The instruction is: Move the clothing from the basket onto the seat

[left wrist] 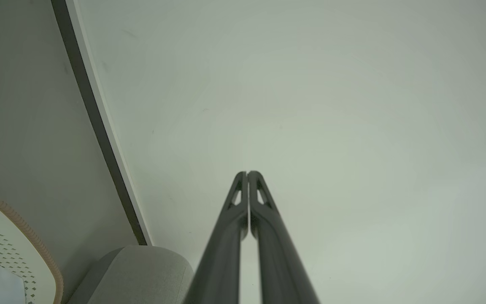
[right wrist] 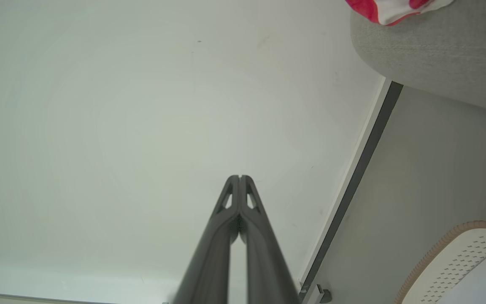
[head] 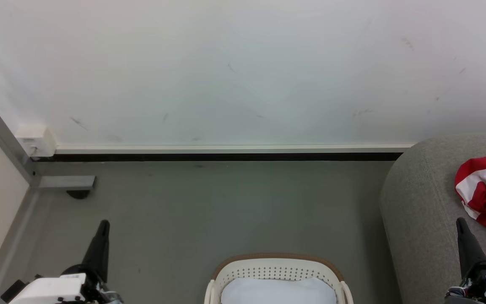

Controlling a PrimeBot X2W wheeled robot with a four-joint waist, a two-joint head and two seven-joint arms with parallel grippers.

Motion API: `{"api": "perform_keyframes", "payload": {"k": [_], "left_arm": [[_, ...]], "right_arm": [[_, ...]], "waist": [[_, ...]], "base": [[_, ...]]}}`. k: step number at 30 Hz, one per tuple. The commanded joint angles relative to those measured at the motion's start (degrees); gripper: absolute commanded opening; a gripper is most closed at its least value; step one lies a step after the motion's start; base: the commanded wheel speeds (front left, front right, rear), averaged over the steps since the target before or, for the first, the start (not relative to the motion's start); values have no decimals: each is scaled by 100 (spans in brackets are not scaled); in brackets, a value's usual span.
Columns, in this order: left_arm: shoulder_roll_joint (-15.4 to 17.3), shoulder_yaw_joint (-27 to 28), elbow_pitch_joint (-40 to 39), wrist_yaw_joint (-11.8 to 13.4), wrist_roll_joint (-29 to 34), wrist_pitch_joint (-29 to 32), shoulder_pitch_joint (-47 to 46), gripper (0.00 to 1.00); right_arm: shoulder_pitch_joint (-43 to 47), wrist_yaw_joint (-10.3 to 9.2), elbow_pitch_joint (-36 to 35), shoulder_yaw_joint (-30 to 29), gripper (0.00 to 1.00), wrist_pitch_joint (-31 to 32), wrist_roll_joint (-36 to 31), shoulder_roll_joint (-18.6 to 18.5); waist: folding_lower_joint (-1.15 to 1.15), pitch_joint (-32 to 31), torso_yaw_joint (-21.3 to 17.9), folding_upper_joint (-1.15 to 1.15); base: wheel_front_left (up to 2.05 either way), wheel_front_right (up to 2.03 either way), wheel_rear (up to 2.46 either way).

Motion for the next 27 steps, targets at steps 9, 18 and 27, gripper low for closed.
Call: {"api": "perform_keyframes", "payload": {"k": [9, 18, 27], "left_arm": [[11, 15, -28, 3, -72, 21, -37, 0], [12, 15, -29, 4, -73, 21, -37, 0], [12, 14, -28, 4, -73, 20, -37, 0]], "right_arm": [[-46, -12, -15, 38, 0, -39, 71, -71], [-47, -12, -23, 56, 0, -67, 93, -88], [-49, -12, -27, 73, 0, -86, 117, -102]], "waist": [[0, 0, 0, 0], [0, 0, 0, 0], [0, 1, 0, 0]], "base": [[0, 0, 0], [0, 0, 0], [0, 0, 0]]}}
